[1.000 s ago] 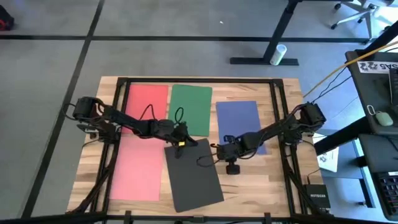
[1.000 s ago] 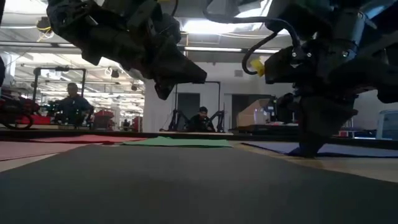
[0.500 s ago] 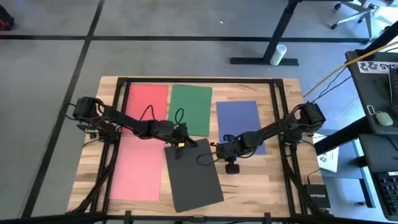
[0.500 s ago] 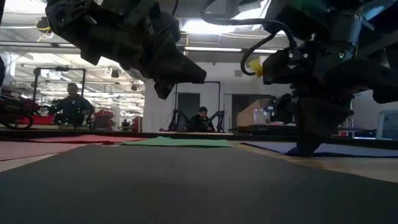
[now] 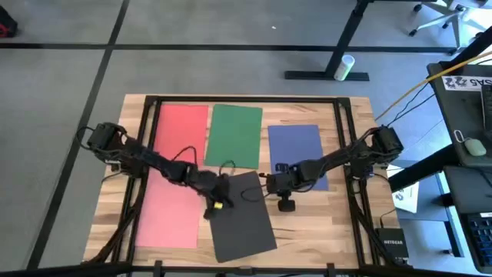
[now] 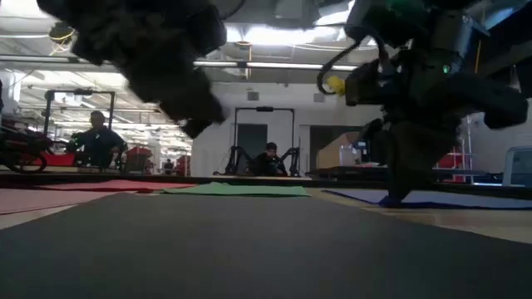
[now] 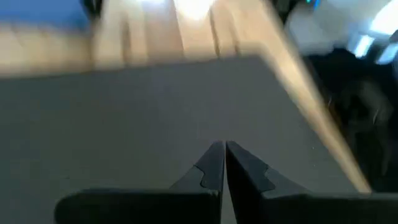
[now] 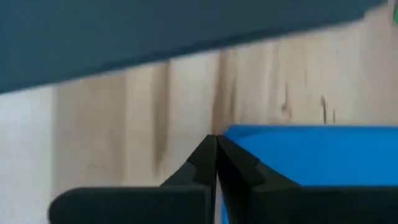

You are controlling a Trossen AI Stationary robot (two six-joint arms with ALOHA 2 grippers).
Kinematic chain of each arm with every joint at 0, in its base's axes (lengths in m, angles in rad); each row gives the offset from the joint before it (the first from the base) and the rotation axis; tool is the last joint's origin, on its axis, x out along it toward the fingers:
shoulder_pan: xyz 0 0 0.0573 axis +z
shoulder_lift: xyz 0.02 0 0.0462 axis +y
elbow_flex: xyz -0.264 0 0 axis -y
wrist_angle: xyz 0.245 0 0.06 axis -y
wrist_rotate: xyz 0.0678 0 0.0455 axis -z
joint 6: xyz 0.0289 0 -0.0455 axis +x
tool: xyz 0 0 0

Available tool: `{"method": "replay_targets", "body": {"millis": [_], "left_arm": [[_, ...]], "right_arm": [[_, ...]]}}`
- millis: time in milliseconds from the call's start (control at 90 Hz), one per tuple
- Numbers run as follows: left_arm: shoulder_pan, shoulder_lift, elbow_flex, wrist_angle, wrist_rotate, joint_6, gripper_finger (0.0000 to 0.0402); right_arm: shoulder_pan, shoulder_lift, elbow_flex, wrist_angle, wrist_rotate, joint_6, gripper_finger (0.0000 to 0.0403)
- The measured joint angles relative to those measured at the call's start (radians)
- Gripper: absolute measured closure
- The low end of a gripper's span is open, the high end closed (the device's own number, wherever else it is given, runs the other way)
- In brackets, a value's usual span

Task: Organize paper
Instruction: Adjust the stacked black papers

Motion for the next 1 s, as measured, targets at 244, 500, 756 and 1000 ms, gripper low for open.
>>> {"method": "replay_targets", "body": {"millis": [244, 500, 756, 1000], "left_arm": [[-0.092, 0.0, 0.121, -0.515, -0.189, -0.041, 0.0402], [-0.105, 0.0, 0.134, -0.691, -0.209, -0.128, 0.0402], [-0.104, 0.025, 0.134, -0.781, -0.212, -0.149, 0.0402], [-0.067, 0.065, 0.139, -0.775, -0.209, -0.123, 0.0402]], "right_arm": [[0.062, 0.0, 0.005, -0.027, -0.02, 0.061, 0.0403], [0.097, 0.045, 0.008, -0.018, -0.041, 0.087, 0.0403], [0.1, 0.055, 0.009, -0.006, -0.053, 0.096, 0.0403], [0.1, 0.057, 0.008, -0.003, -0.053, 0.102, 0.0403]]}}
